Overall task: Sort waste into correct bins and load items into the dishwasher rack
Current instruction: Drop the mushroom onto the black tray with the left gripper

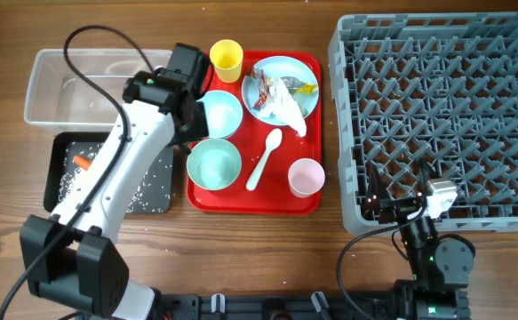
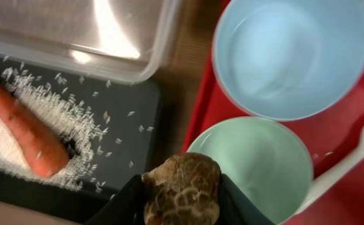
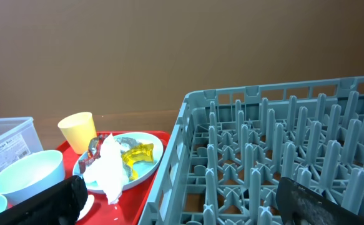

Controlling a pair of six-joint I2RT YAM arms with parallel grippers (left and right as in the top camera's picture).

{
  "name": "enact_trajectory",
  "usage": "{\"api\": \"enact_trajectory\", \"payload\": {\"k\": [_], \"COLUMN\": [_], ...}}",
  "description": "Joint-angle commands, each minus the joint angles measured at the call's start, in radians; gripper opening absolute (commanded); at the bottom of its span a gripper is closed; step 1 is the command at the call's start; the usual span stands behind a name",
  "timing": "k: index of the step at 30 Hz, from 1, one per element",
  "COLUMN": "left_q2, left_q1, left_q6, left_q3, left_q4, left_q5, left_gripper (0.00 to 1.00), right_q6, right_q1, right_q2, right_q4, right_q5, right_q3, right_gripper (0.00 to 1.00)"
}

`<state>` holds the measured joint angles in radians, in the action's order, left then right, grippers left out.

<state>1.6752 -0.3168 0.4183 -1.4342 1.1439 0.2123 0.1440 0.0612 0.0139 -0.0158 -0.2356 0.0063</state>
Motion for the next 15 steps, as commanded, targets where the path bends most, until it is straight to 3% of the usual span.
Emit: {"api": "enact_trajectory", "payload": {"k": [1,5,13,15], "left_q2": [-0.010,-0.010,-0.010,-0.010], "left_q1": [0.067,0.195,0.301,0.301], "left_q6": [0.039,0.039,0.069,0.068], "left_q3": [0.010,0.082,0.258,0.265], "left_q4": [0.068,0.093,-0.048,-0.049], "left_q5": [0.025,0.023,-0.031,-0.031], "left_gripper": [0.33,0.32,0.33,0.39], "right_q6": [-0.013,-0.013,-0.013,-0.013], "right_q1": [-0.004,-0.004,-0.004,-0.004], "right_q2": [-0.003,-0.004,-0.003,-0.003], "right_q4": [-0.005,-0.005,-0.005,-0.005], "right_q5": [-0.010,-0.010,-0.010,-0.010], "right_q3": [-0.001,-0.001,-0.001,-0.001], "right_gripper": [1.00,1.00,1.00,1.00]}}
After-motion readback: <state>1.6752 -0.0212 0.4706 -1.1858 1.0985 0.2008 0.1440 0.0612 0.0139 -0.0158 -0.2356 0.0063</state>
